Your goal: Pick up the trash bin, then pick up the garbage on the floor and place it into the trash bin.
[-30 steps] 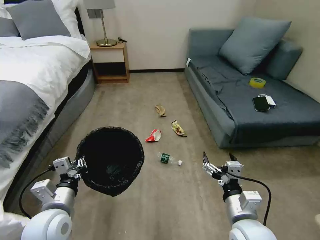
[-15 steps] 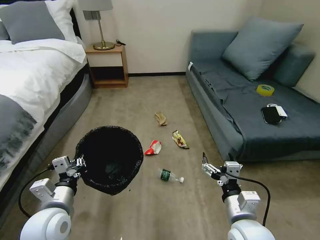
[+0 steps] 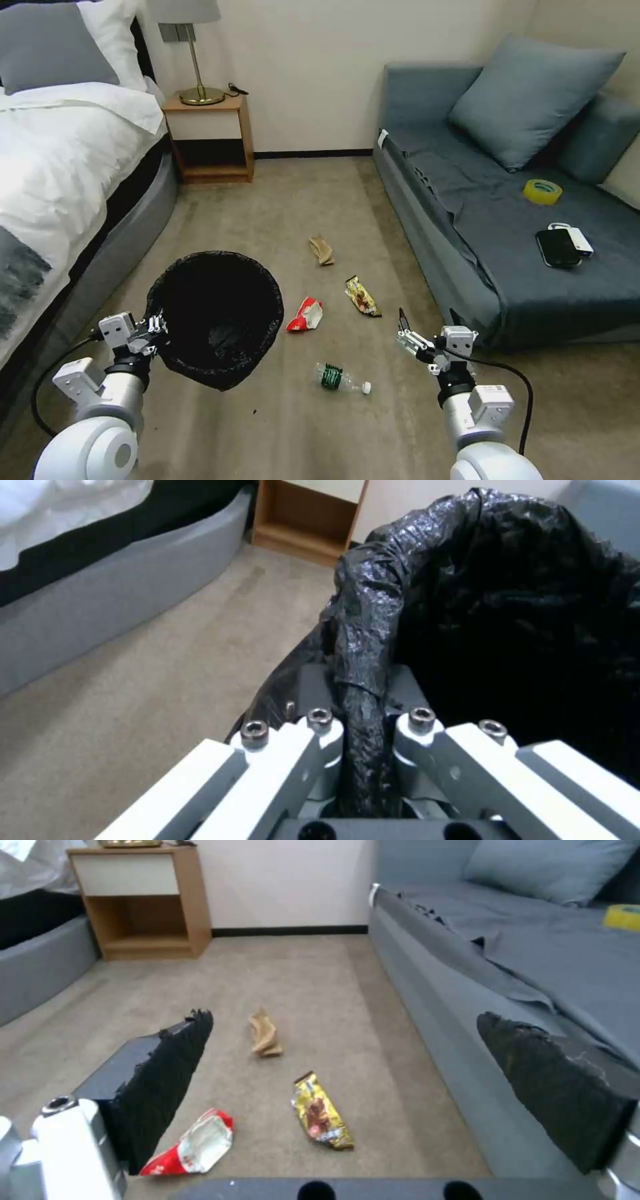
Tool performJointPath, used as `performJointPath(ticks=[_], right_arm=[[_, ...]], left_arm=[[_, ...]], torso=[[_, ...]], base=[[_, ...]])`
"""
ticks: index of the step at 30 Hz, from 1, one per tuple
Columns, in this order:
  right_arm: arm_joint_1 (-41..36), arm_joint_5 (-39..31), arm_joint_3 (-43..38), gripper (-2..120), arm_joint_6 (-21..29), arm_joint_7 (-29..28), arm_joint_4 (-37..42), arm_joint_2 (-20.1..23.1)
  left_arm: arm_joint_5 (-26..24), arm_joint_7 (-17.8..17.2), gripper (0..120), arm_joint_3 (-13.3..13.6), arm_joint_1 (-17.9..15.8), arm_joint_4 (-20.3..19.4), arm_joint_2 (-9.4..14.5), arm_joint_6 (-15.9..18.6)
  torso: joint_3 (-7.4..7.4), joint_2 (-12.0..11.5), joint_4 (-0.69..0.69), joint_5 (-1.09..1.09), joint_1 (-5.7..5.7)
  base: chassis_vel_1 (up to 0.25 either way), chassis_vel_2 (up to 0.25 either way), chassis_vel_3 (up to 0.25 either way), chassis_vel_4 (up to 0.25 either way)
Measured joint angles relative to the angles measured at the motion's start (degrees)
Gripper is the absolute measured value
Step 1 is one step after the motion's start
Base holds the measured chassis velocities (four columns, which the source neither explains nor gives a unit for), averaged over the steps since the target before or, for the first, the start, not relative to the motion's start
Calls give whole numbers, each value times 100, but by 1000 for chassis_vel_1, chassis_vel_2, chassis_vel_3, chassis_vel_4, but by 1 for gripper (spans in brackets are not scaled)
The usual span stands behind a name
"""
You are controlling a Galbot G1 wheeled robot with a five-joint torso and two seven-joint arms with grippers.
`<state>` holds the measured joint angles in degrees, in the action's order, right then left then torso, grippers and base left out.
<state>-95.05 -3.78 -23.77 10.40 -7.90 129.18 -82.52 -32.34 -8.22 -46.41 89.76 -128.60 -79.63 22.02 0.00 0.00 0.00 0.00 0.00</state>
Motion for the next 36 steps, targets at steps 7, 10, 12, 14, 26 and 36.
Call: performJointPath(ticks=[7, 10, 12, 14, 26, 36], right_arm=[[559, -144, 398, 100, 81, 114, -386, 491], [838, -338, 532, 100, 236, 135, -548, 750], [1132, -637, 699, 100, 444, 199, -766, 1141], [1307, -851, 836, 100, 592, 244, -926, 1497], [3598, -2757, 2834, 100, 1770, 1206, -2446, 3150], [5346, -2985, 4532, 100, 2332, 2436, -3825, 3252]], left_arm=[[-68, 31, 4, -155, -8, 43, 40, 41], [-93, 79, 4, -221, 12, 43, 51, 48], [-126, 123, 4, -287, 49, 45, 55, 50], [-147, 147, 4, -335, 74, 52, 55, 51], [-409, 275, 4, -838, 151, 161, 10, 51], [-549, 371, 4, -1186, 281, 252, -123, 4]], torso=[[-1, 0, 0, 1, 0], [-1, 0, 0, 0, 0], [-1, 0, 1, 2, 0], [0, 0, 1, 2, 0], [0, 0, 1, 1, 0], [0, 0, 1, 0, 0]], base=[[0, 0, 0, 0], [0, 0, 0, 0], [0, 0, 0, 0], [0, 0, 0, 0], [0, 0, 0, 0], [0, 0, 0, 0]])
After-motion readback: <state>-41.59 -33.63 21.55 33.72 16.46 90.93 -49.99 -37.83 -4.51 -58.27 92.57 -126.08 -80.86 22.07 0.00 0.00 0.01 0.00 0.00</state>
